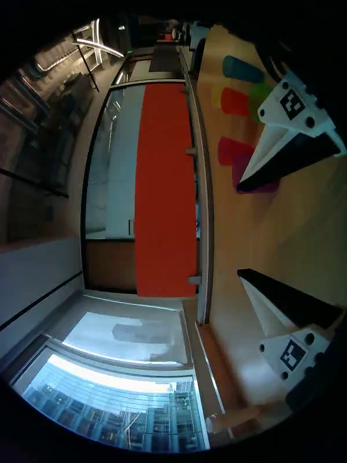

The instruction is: Pour water

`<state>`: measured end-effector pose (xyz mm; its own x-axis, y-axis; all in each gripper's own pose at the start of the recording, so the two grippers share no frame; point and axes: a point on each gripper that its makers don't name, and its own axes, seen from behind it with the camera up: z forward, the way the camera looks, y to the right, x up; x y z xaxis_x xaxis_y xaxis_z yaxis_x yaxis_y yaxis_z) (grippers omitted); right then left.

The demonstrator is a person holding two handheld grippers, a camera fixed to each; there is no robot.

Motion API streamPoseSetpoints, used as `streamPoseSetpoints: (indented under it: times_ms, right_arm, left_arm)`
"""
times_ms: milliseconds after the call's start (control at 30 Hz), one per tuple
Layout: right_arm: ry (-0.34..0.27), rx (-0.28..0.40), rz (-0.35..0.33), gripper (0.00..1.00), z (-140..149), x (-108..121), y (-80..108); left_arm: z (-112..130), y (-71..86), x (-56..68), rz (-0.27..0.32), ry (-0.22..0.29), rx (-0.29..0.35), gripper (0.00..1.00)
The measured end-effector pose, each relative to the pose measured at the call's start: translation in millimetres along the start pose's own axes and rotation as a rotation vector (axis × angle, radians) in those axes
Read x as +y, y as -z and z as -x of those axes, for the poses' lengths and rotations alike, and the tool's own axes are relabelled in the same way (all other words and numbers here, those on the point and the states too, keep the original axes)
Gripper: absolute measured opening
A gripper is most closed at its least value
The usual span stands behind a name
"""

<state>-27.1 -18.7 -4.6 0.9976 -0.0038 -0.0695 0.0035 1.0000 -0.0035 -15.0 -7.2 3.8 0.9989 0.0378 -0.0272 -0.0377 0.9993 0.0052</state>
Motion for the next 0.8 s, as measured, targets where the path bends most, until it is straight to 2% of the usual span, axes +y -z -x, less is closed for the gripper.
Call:
streamPoseSetpoints:
  times_ms: [300,800]
  right_arm:
    - [-0.026,-0.01,0.008,1.0,7.2,7.4,-0.4]
    - [-0.033,-0.025,0.004,1.0,11.6,8.0,-0.4]
  left_arm:
    - [0.2,-0.2,0.2,0.0,0.0,0.0,0.99]
    - [0.0,-0.4,0.5,0.0,0.0,0.0,0.99]
